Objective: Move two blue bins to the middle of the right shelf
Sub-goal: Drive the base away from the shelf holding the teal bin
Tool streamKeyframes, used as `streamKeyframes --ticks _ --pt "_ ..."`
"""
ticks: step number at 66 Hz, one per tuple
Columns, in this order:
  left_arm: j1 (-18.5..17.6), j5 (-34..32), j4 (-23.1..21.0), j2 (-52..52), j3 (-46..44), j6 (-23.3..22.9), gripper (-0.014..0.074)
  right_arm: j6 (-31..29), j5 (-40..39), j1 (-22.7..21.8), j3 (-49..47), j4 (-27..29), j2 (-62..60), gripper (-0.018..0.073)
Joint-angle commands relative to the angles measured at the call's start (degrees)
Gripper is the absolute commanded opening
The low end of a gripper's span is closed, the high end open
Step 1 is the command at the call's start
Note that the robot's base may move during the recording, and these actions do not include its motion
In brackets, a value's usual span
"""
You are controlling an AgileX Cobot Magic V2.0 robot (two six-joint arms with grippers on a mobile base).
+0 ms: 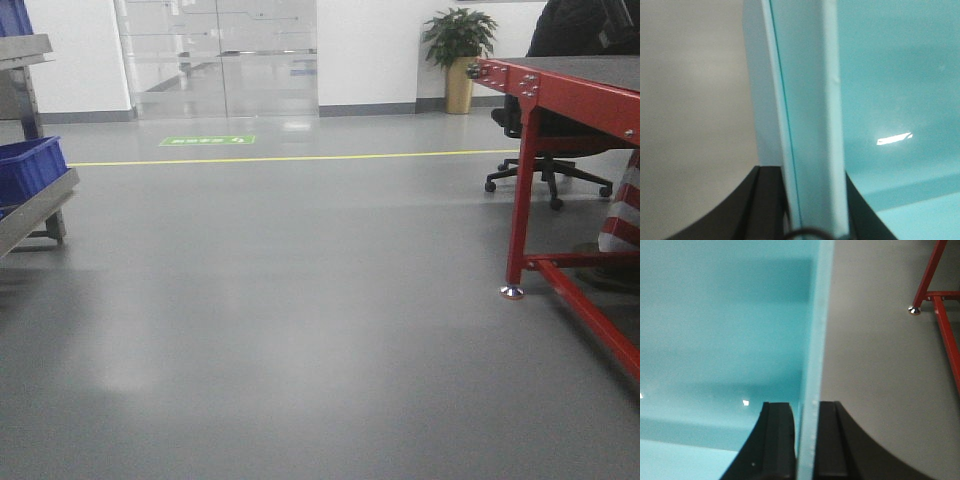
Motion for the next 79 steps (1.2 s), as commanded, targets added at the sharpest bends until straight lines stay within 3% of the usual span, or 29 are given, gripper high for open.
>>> streamKeyframes --ticks 1,79 --pt "0.0 -6.3 -1.4 -1.2 -1.1 0.4 -0.0111 -0.7 -3.7 -0.1 -0.8 -0.3 -1.0 -0.0167" --pt "0.0 -6.3 -1.4 -1.2 -1.1 0.4 -0.0111 -0.7 -3.7 -0.1 -0.8 -0.3 -1.0 -0.0167"
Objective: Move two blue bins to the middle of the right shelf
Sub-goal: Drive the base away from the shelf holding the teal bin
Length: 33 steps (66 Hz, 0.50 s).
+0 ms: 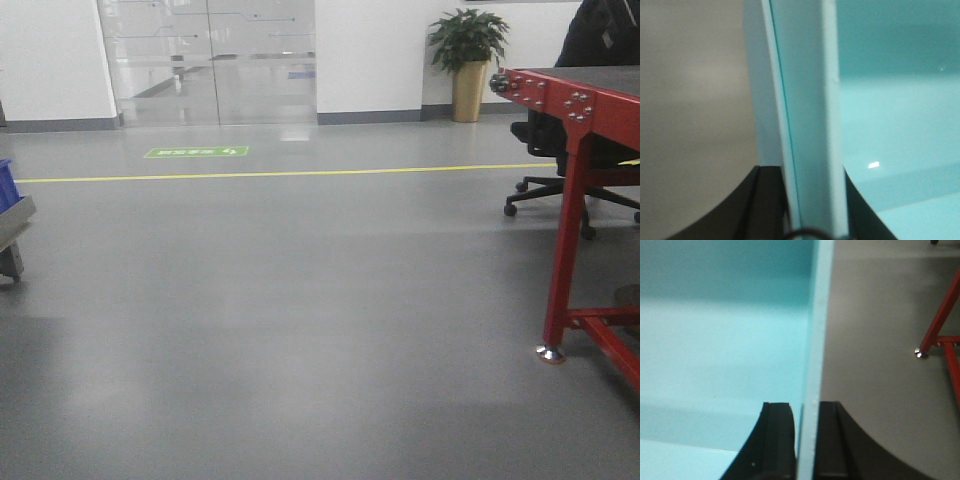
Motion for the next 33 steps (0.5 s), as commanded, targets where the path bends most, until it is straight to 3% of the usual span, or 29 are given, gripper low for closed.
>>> streamKeyframes --ticks 1,33 --pt "0.0 -6.3 -1.4 -1.2 -1.1 0.5 -0.0111 -0.7 -3.7 -0.1 -0.8 -0.3 -1.0 -0.0167" --pt "0.0 -6.3 -1.3 -1.2 -1.1 0.5 -0.0111 -0.7 -3.7 -0.1 -0.8 -0.3 -1.0 -0.0167"
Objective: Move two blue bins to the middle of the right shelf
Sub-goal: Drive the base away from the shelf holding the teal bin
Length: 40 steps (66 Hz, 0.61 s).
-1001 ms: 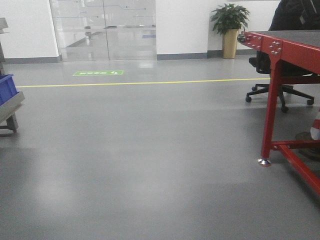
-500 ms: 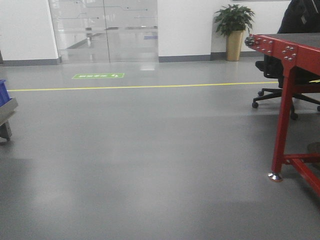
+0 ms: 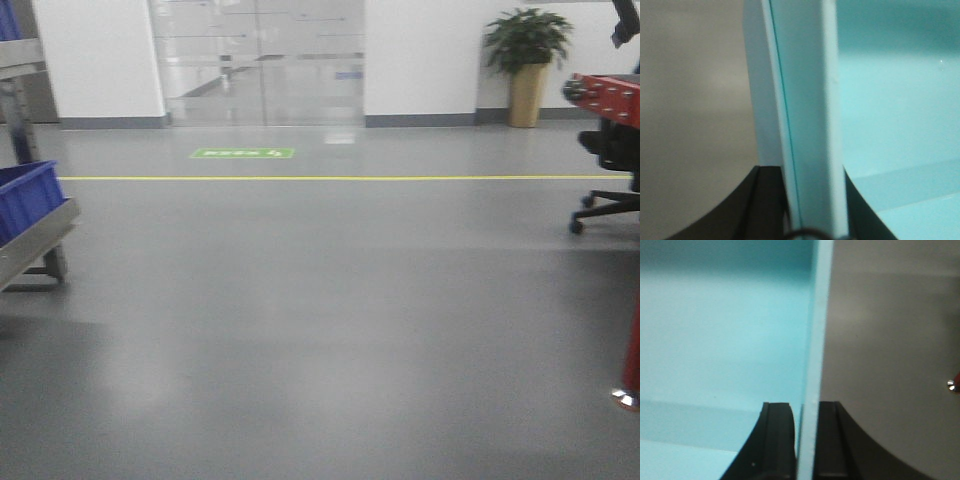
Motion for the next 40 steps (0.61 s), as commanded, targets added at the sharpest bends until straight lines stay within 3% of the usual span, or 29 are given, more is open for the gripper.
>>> streamKeyframes --ticks 1,40 --pt "0.0 -6.2 -1.3 -1.3 -1.1 0.5 -0.0111 -0.7 -3.8 -0.1 -0.8 -0.3 -1.0 -0.0167" --pt "0.0 -6.2 -1.3 -1.3 -1.1 0.5 -0.0111 -0.7 -3.8 -0.1 -0.8 -0.3 -1.0 -0.0167"
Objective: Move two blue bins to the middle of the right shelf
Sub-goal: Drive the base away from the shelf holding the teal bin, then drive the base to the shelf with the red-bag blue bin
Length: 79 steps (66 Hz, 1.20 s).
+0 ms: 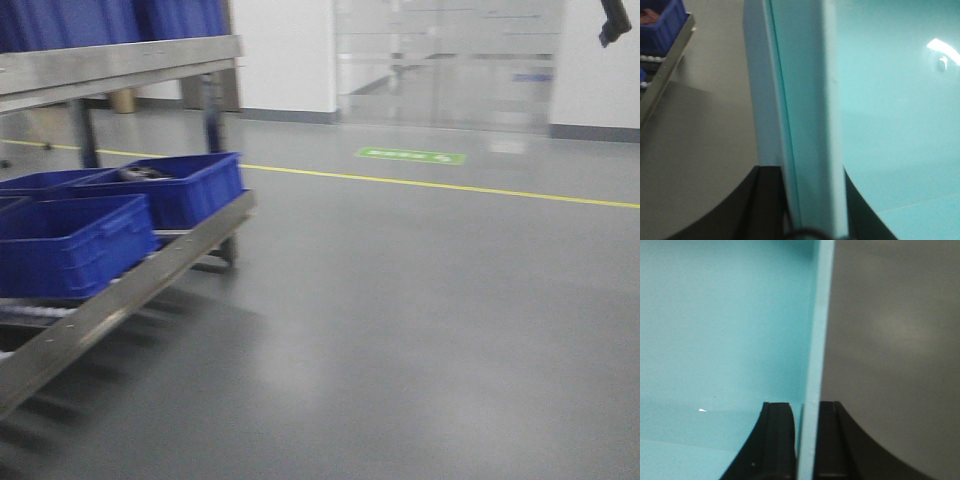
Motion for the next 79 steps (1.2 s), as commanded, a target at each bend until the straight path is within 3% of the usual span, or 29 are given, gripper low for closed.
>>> streamKeyframes --ticks 1,79 --pt "0.0 -6.2 -1.3 -1.3 -1.1 0.5 -0.0111 -0.7 -3.8 -0.1 -0.8 -0.3 -1.0 -0.0167" --pt "0.0 -6.2 -1.3 -1.3 -1.1 0.5 -0.0111 -0.7 -3.8 -0.1 -0.8 -0.3 -1.0 -0.0167"
